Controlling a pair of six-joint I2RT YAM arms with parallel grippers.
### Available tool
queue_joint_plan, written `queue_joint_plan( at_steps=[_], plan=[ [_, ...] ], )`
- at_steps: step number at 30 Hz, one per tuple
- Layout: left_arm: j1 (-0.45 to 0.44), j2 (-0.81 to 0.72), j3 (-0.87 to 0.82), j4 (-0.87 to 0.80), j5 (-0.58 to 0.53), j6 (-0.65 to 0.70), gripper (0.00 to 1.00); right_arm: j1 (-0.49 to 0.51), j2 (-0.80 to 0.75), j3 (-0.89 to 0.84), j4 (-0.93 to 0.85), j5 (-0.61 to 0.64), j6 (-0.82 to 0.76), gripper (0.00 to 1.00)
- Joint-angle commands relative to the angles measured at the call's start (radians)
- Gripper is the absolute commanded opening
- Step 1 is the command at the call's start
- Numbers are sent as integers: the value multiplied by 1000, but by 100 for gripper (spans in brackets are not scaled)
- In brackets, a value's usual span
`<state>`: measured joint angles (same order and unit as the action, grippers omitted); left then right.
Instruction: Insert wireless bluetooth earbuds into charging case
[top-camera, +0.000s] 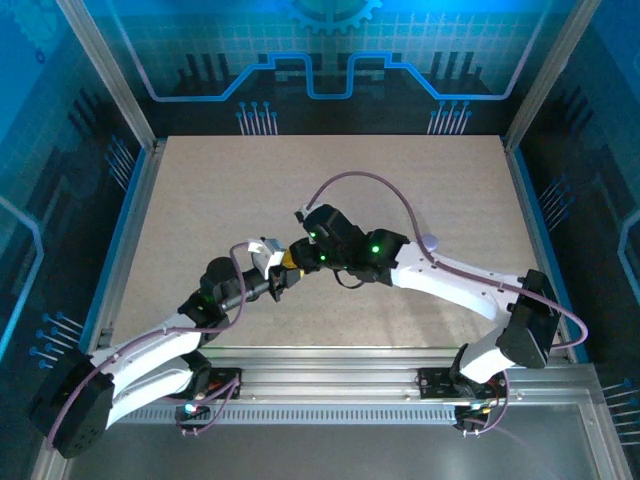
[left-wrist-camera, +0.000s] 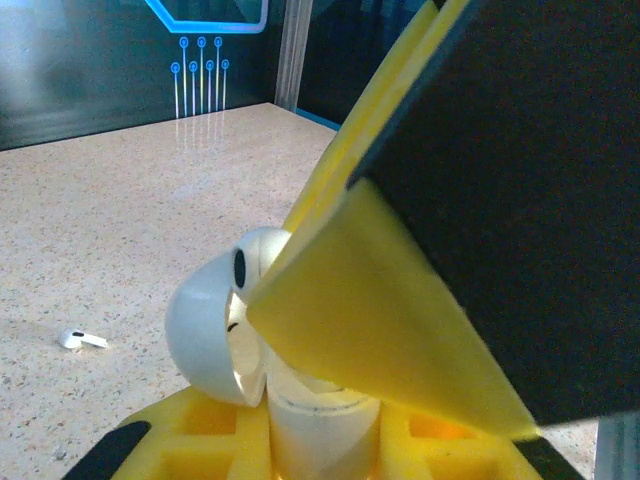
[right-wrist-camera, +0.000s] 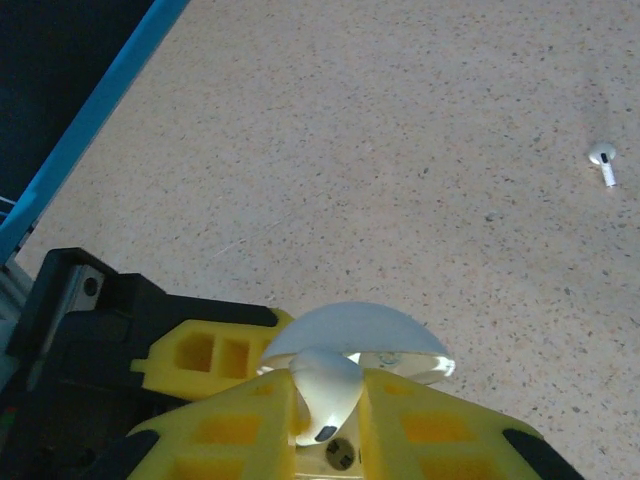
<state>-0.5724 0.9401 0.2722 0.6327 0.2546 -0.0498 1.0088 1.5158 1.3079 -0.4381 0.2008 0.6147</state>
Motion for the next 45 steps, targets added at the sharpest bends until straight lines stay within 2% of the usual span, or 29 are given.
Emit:
queue_joint_plan(
  at_steps=[1, 21, 45],
  plan=[
    [-6, -23, 43, 59, 41, 7, 18, 23, -3, -10, 1, -49, -27, 23],
    [-6, -24, 49, 54, 60, 7, 18, 16, -18, 17, -111, 66, -51, 22],
    [-9, -44, 53, 47, 104, 50, 17, 13, 17, 54, -158, -58, -173, 21]
  ],
)
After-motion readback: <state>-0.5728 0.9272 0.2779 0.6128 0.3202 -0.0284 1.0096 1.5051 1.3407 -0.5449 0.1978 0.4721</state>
